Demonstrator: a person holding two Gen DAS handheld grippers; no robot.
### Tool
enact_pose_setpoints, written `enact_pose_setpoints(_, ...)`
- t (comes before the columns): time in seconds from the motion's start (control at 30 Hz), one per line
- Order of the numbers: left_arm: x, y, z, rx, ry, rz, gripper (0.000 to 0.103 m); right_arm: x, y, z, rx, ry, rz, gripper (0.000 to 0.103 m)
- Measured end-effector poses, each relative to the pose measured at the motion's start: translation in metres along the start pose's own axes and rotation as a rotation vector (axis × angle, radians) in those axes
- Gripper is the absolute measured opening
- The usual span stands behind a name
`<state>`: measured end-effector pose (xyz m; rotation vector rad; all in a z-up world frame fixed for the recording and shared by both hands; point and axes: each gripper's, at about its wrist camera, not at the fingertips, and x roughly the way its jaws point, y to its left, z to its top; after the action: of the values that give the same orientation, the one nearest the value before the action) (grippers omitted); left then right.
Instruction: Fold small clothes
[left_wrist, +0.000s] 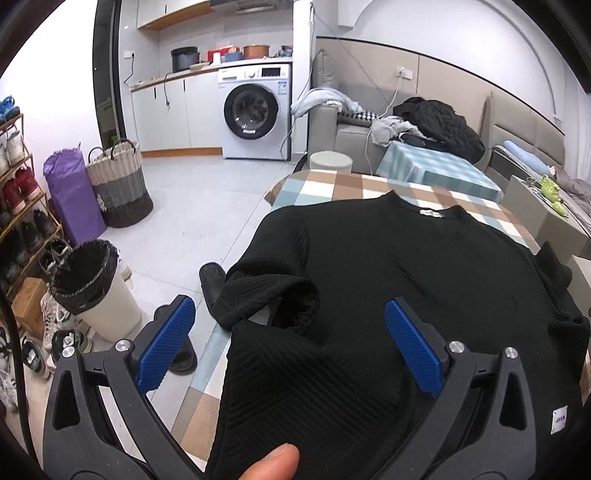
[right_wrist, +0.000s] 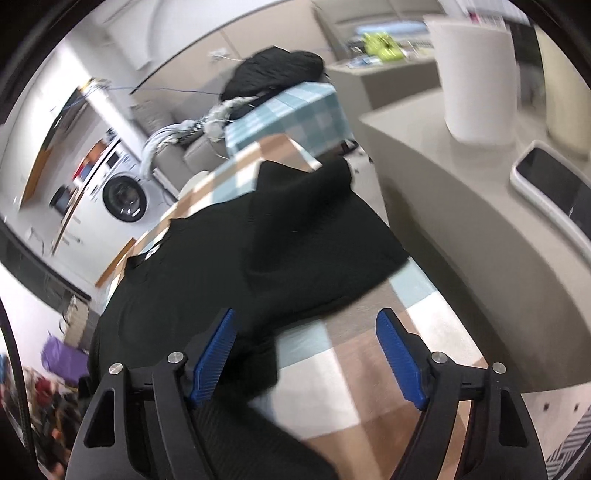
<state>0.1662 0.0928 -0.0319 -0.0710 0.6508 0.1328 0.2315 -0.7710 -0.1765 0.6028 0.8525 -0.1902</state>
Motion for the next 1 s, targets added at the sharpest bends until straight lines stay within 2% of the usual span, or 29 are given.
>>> enact_pose_setpoints(0.23,0.024,-0.009,0.0,0.003,0.017,0.019,0.102,0.026,-0.03,0.027,0.073,0.015,-0.019,0.071)
enact_pose_setpoints(0.47,0.037,-0.017,0.0,0.005,0.033,0.023,0.102,0.04,-0.037,0.039,0.056,0.011,-0.065,0.06)
enact_pose_setpoints(0.53,0.039,-0.019,0.0,0.008,0.038,0.015,0.102,0.045,-0.035,0.042,0.038,0.008,-0.082,0.052)
enact_pose_setpoints(0.57,0.041,-0.021,0.001,0.011,0.039,0.012,0.102,0.047,-0.034,0.043,0.026,0.006,-0.095,0.043)
enact_pose_setpoints(0.6,0.043,-0.024,0.001,0.014,0.039,0.011,0.102,0.049,-0.033,0.044,0.016,0.007,-0.122,0.028)
enact_pose_setpoints(0.63,0.043,-0.025,0.002,0.016,0.038,0.01,0.102,0.049,-0.034,0.043,0.021,0.007,-0.133,0.022)
enact_pose_setpoints(0.7,0.045,-0.03,0.003,0.02,0.037,0.007,0.102,0.042,-0.035,0.041,0.03,-0.007,-0.141,0.014)
enact_pose_setpoints(0.9,0.046,-0.033,0.003,0.032,0.036,0.007,0.102,0.005,-0.021,0.042,0.03,-0.138,-0.109,0.012)
enact_pose_setpoints(1.0,0.045,-0.031,0.004,0.025,0.035,0.002,0.102,-0.013,0.002,0.045,0.0,-0.199,-0.037,0.012)
